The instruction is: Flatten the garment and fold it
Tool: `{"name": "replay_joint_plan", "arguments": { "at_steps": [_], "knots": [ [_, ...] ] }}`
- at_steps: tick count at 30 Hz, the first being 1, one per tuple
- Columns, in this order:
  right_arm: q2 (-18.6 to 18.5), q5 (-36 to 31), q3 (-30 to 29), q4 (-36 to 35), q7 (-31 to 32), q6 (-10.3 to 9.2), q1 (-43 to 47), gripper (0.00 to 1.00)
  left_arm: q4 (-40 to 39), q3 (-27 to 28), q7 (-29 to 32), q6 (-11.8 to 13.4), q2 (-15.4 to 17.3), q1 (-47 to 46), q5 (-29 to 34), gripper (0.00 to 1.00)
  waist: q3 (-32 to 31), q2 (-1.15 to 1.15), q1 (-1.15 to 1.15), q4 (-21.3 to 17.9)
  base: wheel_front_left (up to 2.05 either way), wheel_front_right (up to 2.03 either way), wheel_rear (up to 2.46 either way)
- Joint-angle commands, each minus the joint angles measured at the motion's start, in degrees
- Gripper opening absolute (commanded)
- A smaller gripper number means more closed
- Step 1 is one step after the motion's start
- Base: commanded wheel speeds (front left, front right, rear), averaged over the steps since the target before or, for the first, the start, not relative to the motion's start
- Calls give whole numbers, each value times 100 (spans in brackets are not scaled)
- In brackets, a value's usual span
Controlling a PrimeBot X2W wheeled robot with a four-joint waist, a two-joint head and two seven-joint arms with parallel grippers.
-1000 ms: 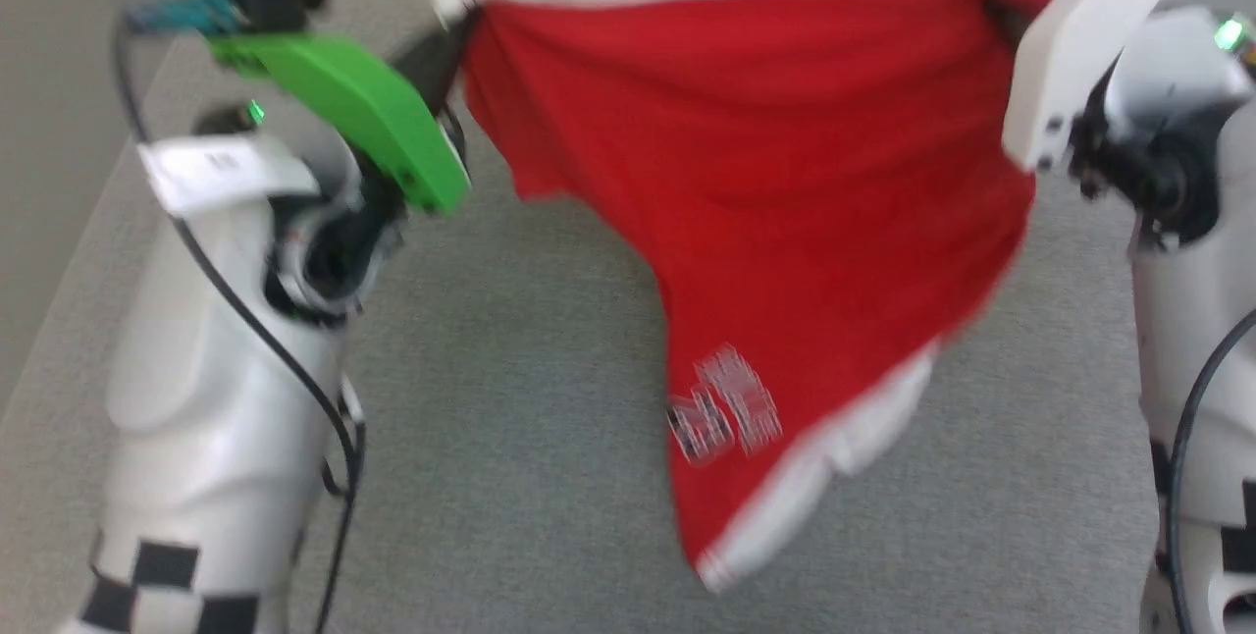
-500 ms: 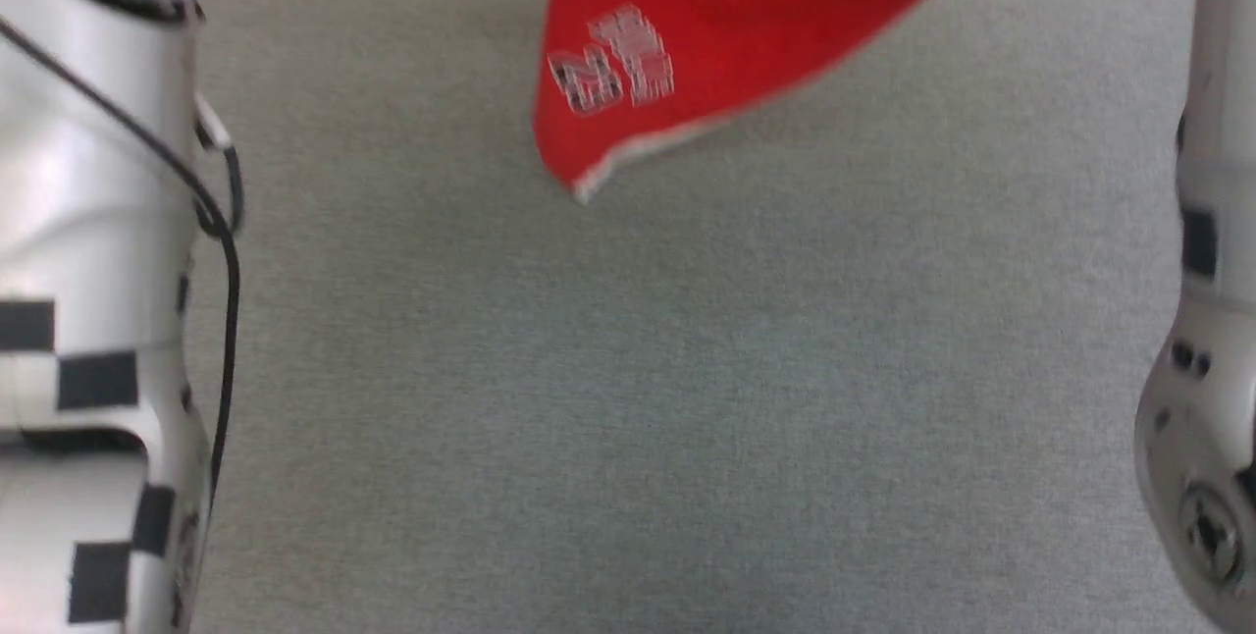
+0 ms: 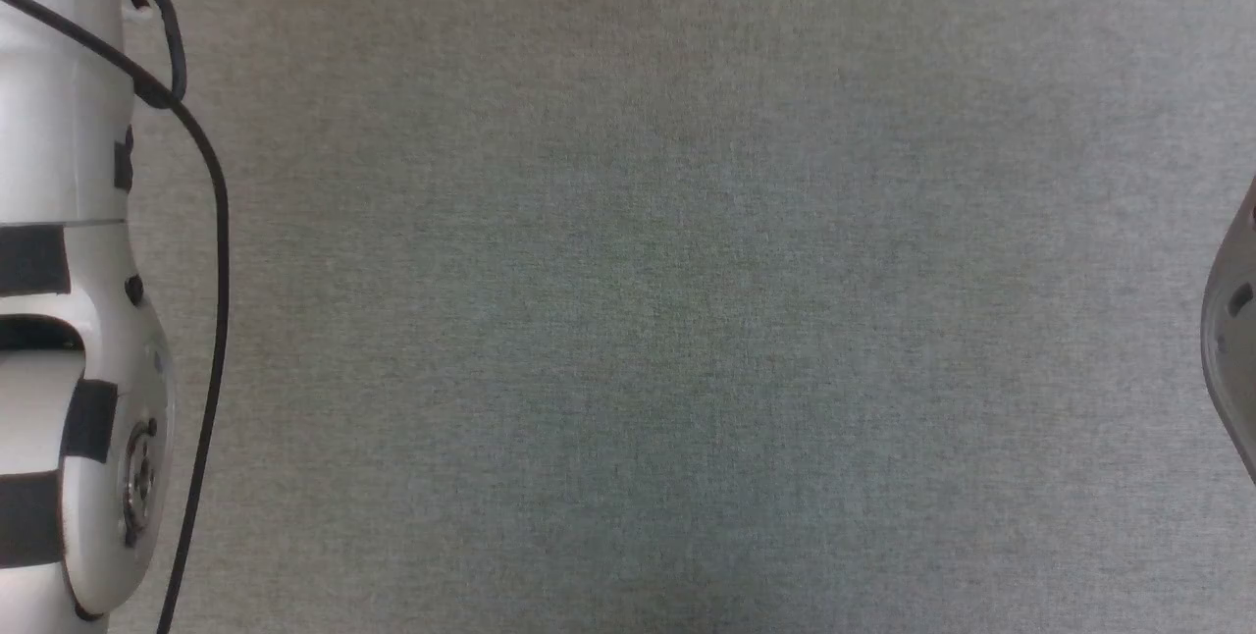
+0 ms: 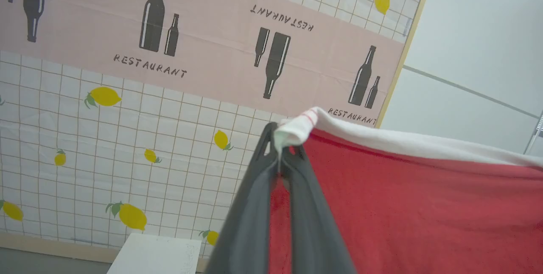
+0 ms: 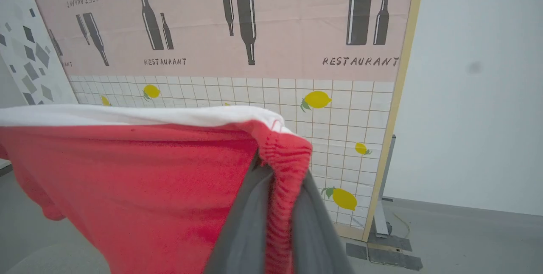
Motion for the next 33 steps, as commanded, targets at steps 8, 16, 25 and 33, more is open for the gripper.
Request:
{"name": "replay_joint_plan", "arguments": {
  "at_steps": [8,16,25,33],
  "knots": [
    [-41,194,357,384,-419,-13,522,0,373,-290,-334,-217,-37,317,-302,0,133,0,-1,126,0,0,0],
    [-177,902,614,-190,-554,-13,2354,0,-195,-1018,-330,-234,-172,1736,-1128,0,-768,0,-1,424,0,0,0],
    [-440,1859,398,-1839,-87,-13,5390,0,-1111,-1362,-528,-215,-127,4117,-1789,0,-1961,0,-1,658,0,0,0],
    [-353,2287,187,-3179,758,-13,7892,0,-1886,-1348,-537,209,-133,6410,-2173,0,-2539,0,-1,686,0,0,0]
  ]
}}
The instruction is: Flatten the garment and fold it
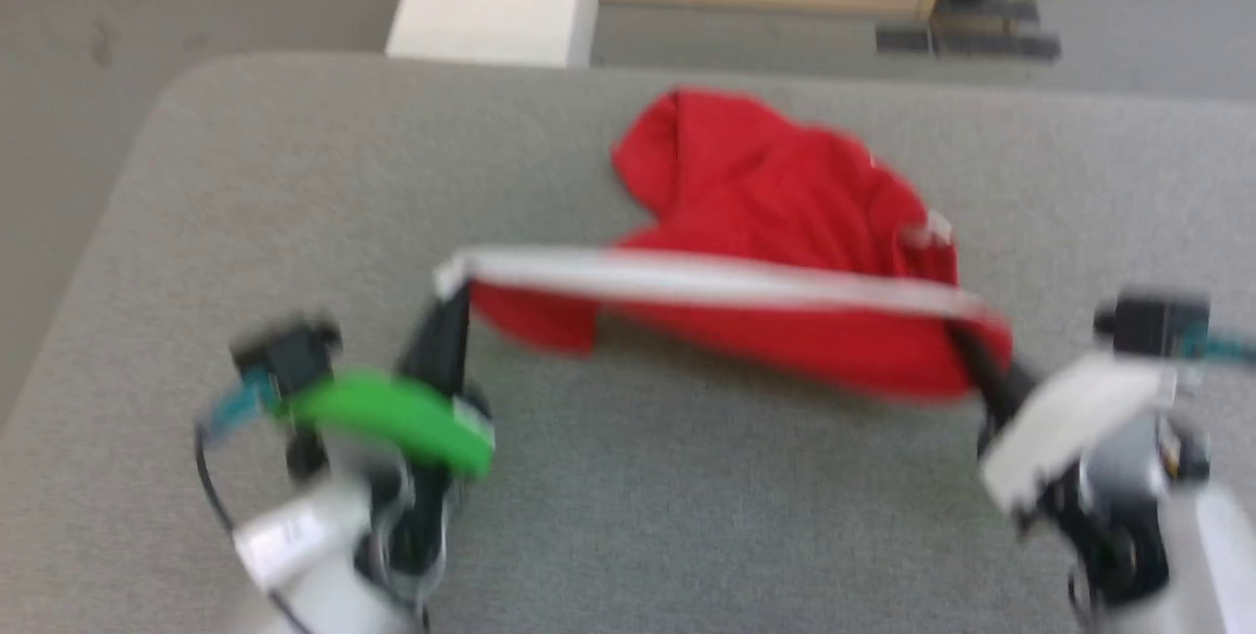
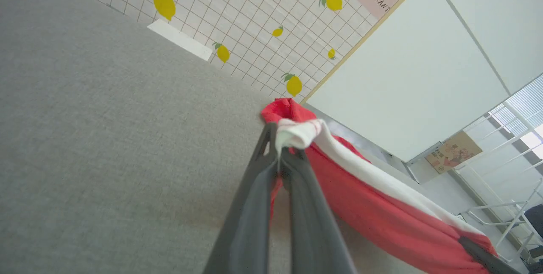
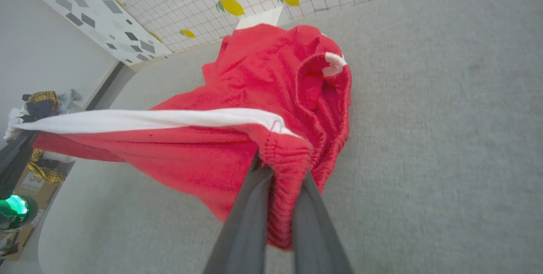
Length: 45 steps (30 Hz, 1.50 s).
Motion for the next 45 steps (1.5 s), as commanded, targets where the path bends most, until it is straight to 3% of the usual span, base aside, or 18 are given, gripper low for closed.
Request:
{"name": "replay_joint_plan", "arguments": {
  "at_steps": [1,9,15,21,27,33,45],
  "knots": [
    [-10,53,-60,-137,126,-11,296,0,-92,26,4,106,53,308,-81,0,-481,0,1,157,0,0,0],
    [-5,-17,47,-681,803,-11,1650,0,-513,-193,325,686,323,1632,4,0,-724,0,1,210,0,0,0],
    [14,-270,18,-764,1206,-11,2011,0,-710,-371,827,1192,574,2153,98,0,-760,0,1,189,0,0,0],
    [60,-467,-46,-862,1366,-11,2031,0,-925,-496,1166,1453,678,2360,115,0,-716,0,1,168,0,0,0],
    [148,-455,-115,-1001,1297,-11,1853,0,-1347,-380,843,1249,638,2095,153,0,-559,0,1,176,0,0,0],
    [210,-496,-174,-1168,1315,-11,1465,0,-1403,-384,803,1015,617,1179,336,0,-193,0,1,153,0,0,0],
    [282,-579,-388,-1188,1267,-11,497,0,100,-667,943,301,195,-1349,676,0,786,0,1,-196,0,0,0]
  ]
}}
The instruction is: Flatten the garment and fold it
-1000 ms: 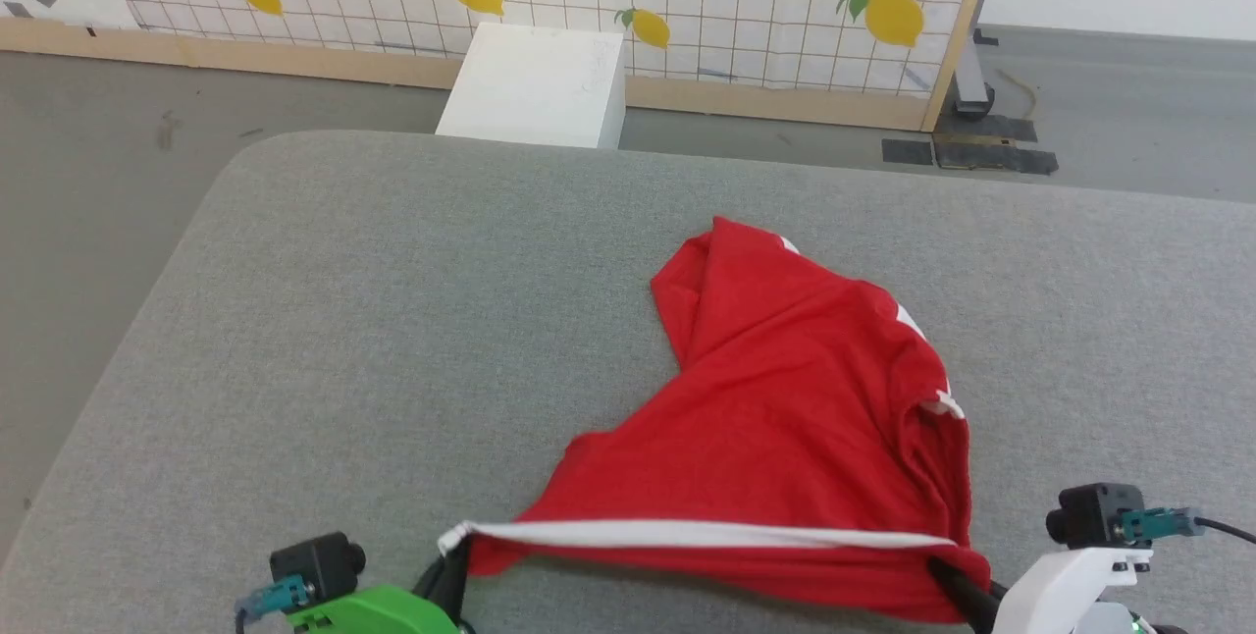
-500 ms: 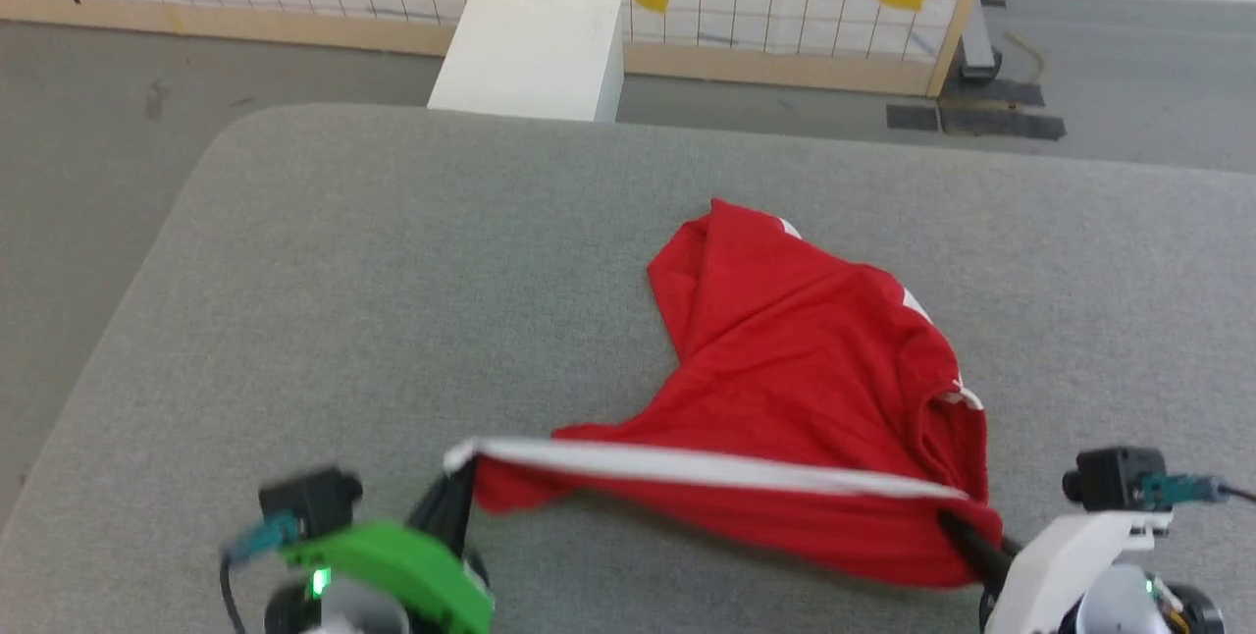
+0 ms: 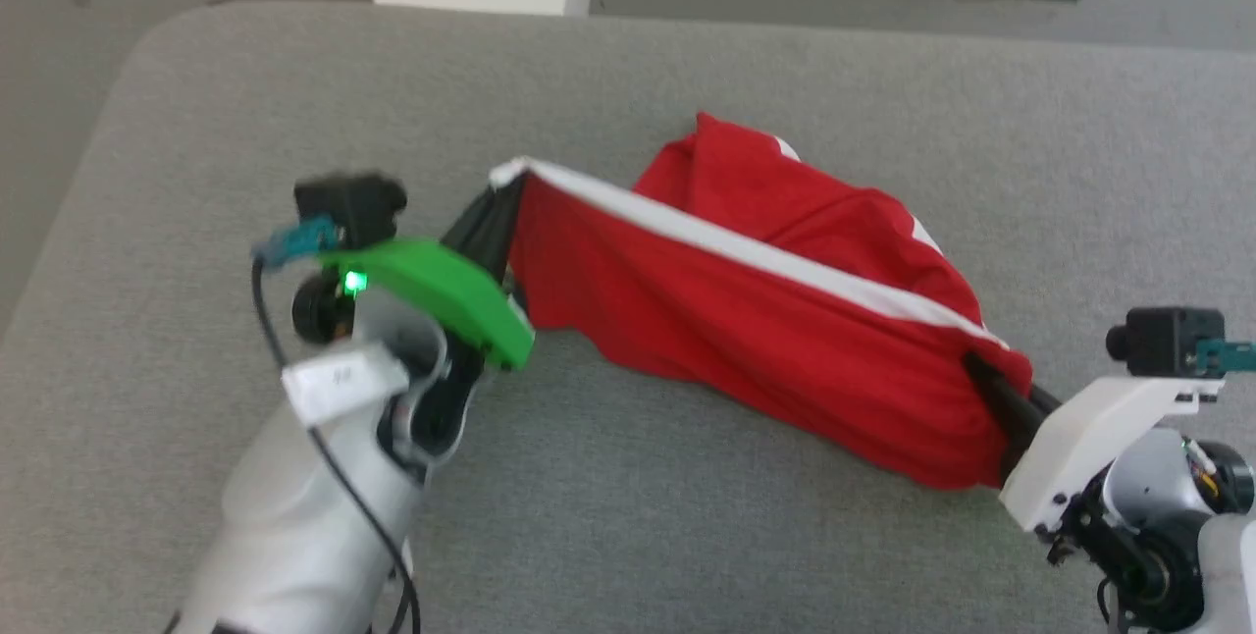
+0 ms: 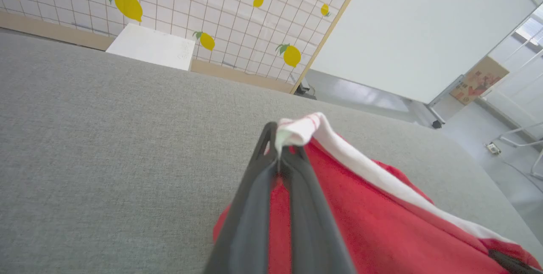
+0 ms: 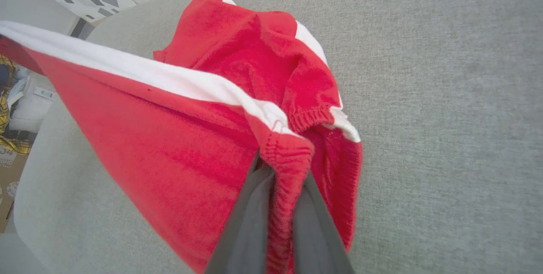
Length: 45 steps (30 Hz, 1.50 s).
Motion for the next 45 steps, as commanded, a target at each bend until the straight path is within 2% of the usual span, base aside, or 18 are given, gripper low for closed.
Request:
{"name": "replay_joint_plan", "arguments": {
  "at_steps": [1,10,15,23,31,32,33,34,45],
  "knots": [
    [5,-30,-46,23,-50,-11,-139,0,231,-9,10,-85,-50,-333,96,0,377,0,0,-248,0,0,0],
    [10,225,28,289,-380,-11,-609,0,1676,-231,220,-409,-339,-1926,301,0,1008,0,0,-706,0,0,0],
    [11,340,180,456,-592,-11,-797,0,2256,-304,319,-475,-421,-2475,358,0,1302,0,0,-911,0,0,0],
    [11,492,410,713,-876,-11,-960,0,2870,-409,326,-576,-480,-2967,403,0,1586,0,0,-1171,0,0,0],
    [11,588,625,864,-985,-11,-1052,0,3414,-494,429,-618,-552,-3082,357,0,1690,0,0,-1285,0,0,0],
    [11,604,639,879,-991,-11,-1059,0,3458,-491,419,-620,-562,-3096,347,18,1692,0,0,-1285,0,0,0],
    [11,617,660,890,-993,-11,-1066,32,3507,-485,403,-622,-577,-3113,334,86,1692,0,0,-1281,0,0,0],
    [11,604,689,894,-981,-11,-1071,100,3543,-485,371,-622,-584,-3130,334,100,1688,0,0,-1275,0,0,0],
    [11,549,434,729,-1093,-11,-739,100,3708,-571,-140,-692,-627,-3175,322,100,1065,0,0,-1004,0,0,0]
  ]
}}
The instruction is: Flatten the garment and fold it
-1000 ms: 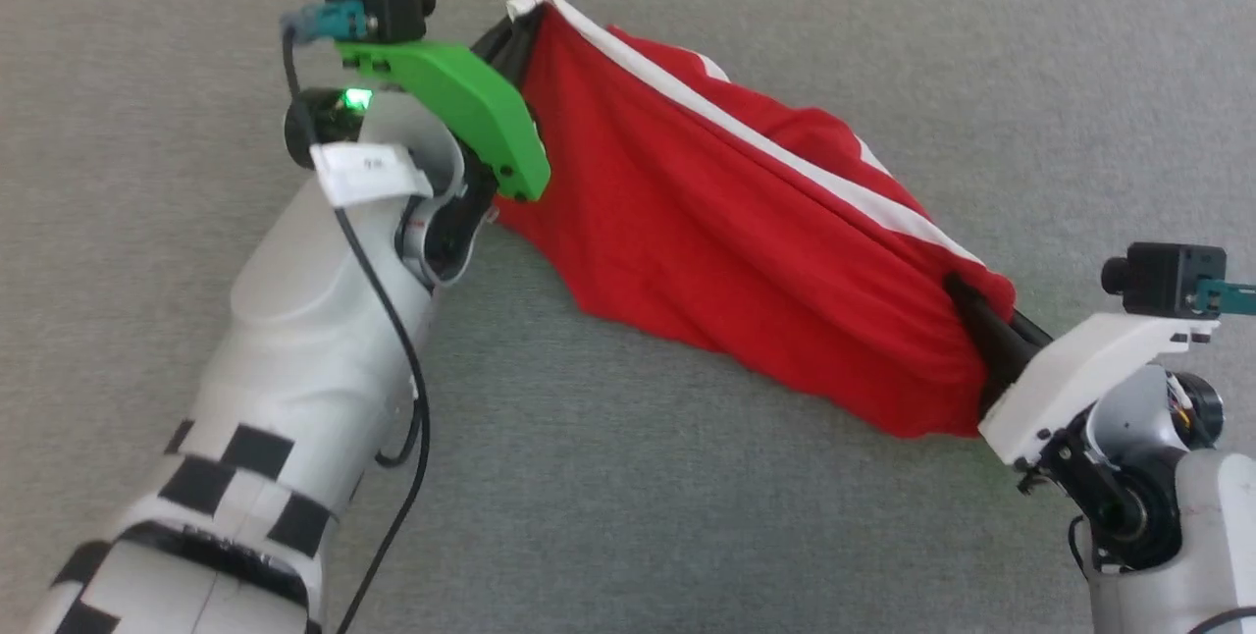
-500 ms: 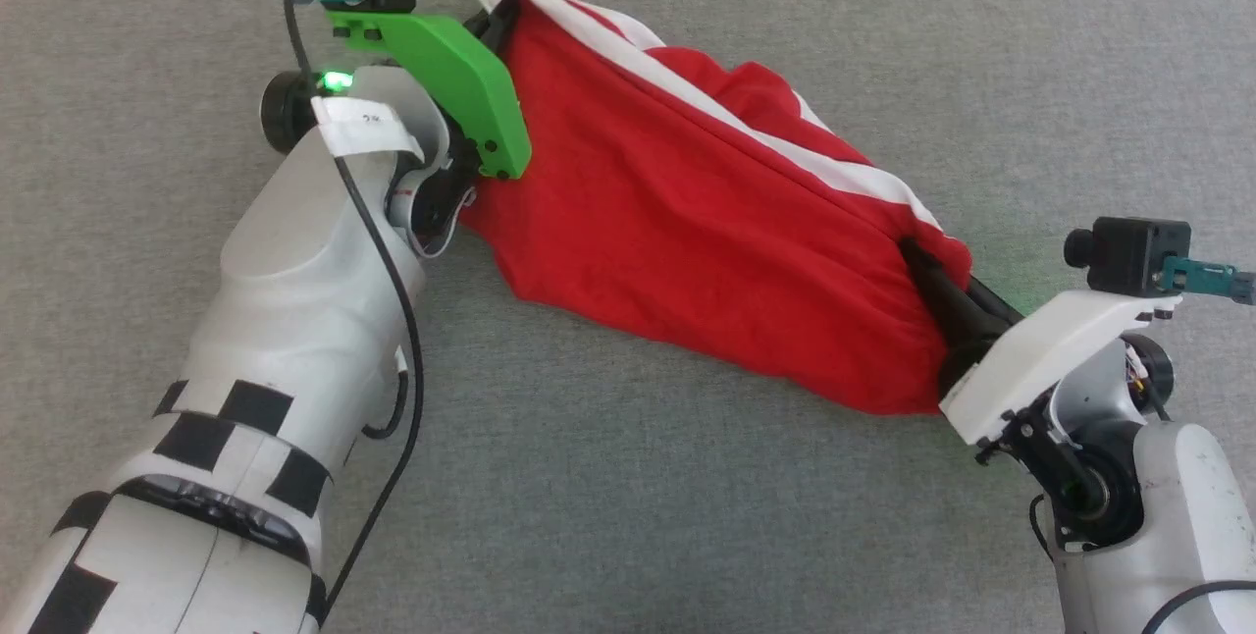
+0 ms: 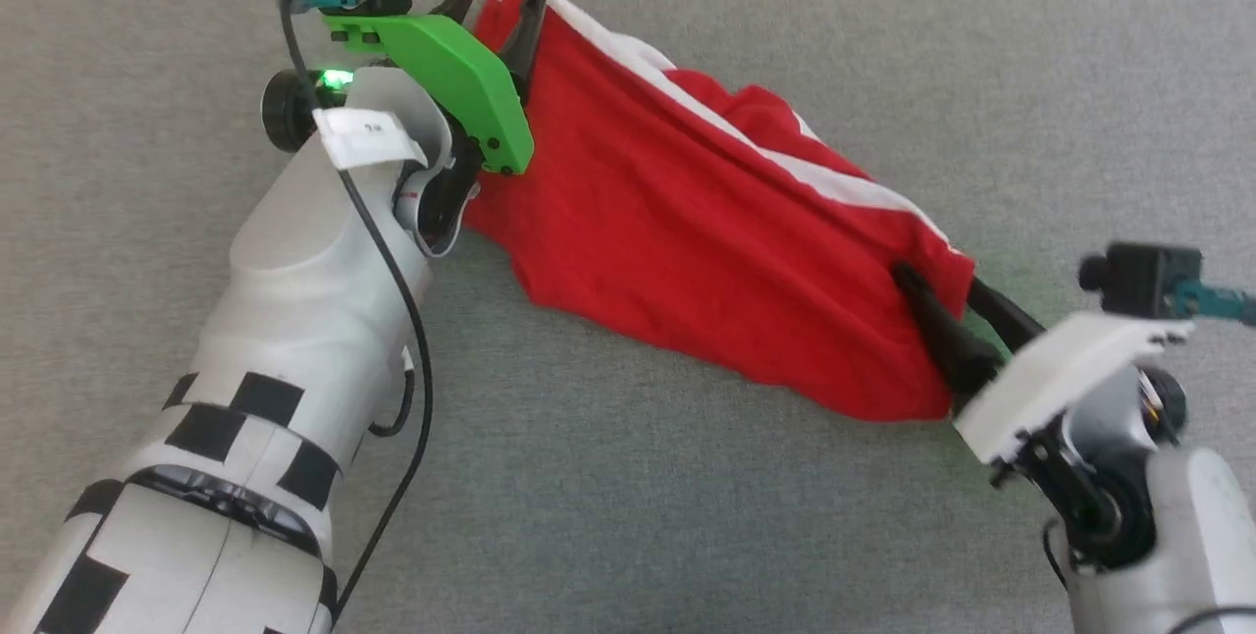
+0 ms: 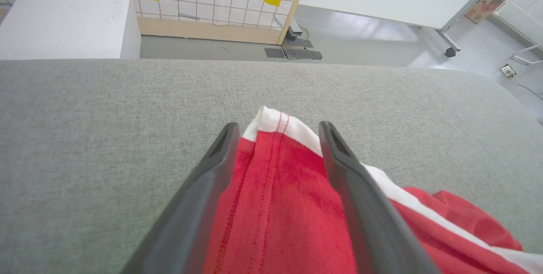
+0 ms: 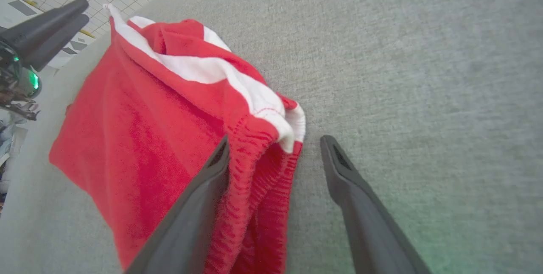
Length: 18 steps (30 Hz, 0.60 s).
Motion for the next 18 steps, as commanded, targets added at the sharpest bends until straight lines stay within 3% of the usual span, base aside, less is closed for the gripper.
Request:
{"name": "replay_joint_plan", "arguments": {
  "at_steps": [1,9,18],
  "knots": [
    [-8,-58,-81,-18,-37,-28,150,100,-2,-41,-115,-52,39,-67,50,100,-316,0,0,165,0,0,0],
    [-8,-456,-550,-359,-190,-28,612,100,-491,-163,-1078,27,405,296,561,100,-1070,0,0,490,0,0,0],
    [-8,-1342,-723,-558,144,-28,1207,100,-2840,924,-1126,513,999,2296,1091,100,-1640,0,0,822,0,0,0]
  ]
}}
